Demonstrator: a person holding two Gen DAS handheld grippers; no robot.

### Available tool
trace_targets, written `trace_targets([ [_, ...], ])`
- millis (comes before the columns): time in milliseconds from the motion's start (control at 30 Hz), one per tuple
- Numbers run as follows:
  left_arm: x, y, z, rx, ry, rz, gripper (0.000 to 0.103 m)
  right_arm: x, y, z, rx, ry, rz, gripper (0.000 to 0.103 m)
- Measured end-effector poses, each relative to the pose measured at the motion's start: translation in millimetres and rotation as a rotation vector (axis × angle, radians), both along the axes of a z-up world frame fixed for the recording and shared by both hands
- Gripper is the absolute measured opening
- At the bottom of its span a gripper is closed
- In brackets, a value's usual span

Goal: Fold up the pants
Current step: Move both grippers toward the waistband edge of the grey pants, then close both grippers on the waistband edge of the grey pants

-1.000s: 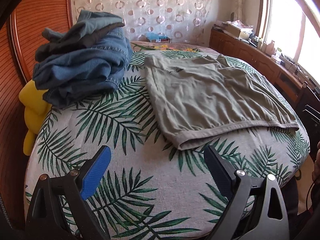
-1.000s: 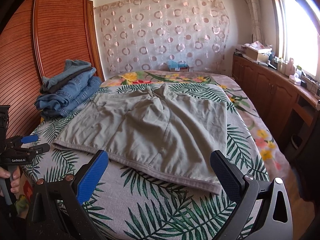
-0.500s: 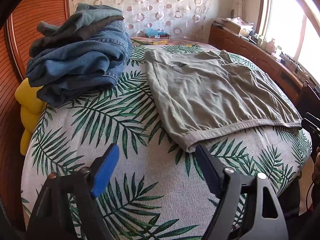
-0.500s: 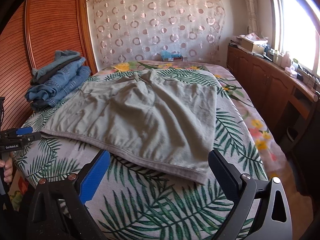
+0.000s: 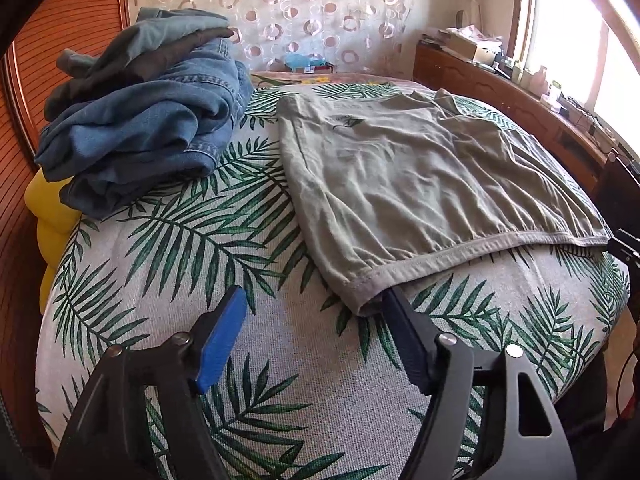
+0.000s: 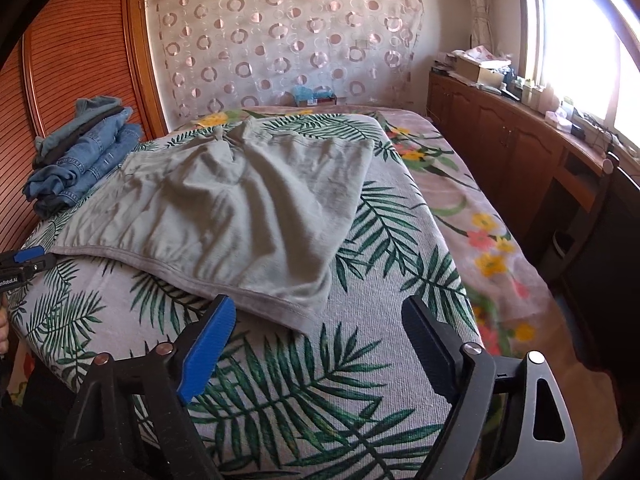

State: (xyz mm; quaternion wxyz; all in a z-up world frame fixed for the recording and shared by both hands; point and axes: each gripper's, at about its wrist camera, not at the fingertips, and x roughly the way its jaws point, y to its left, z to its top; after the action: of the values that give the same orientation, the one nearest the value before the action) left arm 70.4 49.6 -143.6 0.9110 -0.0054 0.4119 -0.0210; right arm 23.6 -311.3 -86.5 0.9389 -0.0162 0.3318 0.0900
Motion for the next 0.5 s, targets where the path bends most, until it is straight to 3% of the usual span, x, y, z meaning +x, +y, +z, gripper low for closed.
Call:
trace_targets([
  [67,-0.8,-1.1,0.8,0.003,-0.010,-0.010,0.058,-3.5,0.2,-1.5,-0.004,0.012,0.003,0.080],
  [300,-0.7,-5.5,2.9,-0.017,-0.019,-0.032,0.039,-6.8,-1.4,2.1,-0.023,0.022,0.008,0.066],
  [367,0.2,-8.2,3.0,-0.018,-0.019,-0.037,0.035,-8.9,-0.7,4.7,-0.026,0.017,0.011,0.051],
  [500,0.4,-11.3,2.9,-0.024,-0.021,-0.043,0.033,1.0,2.6,1.7,-0.020,0.011,0.031,0.029],
])
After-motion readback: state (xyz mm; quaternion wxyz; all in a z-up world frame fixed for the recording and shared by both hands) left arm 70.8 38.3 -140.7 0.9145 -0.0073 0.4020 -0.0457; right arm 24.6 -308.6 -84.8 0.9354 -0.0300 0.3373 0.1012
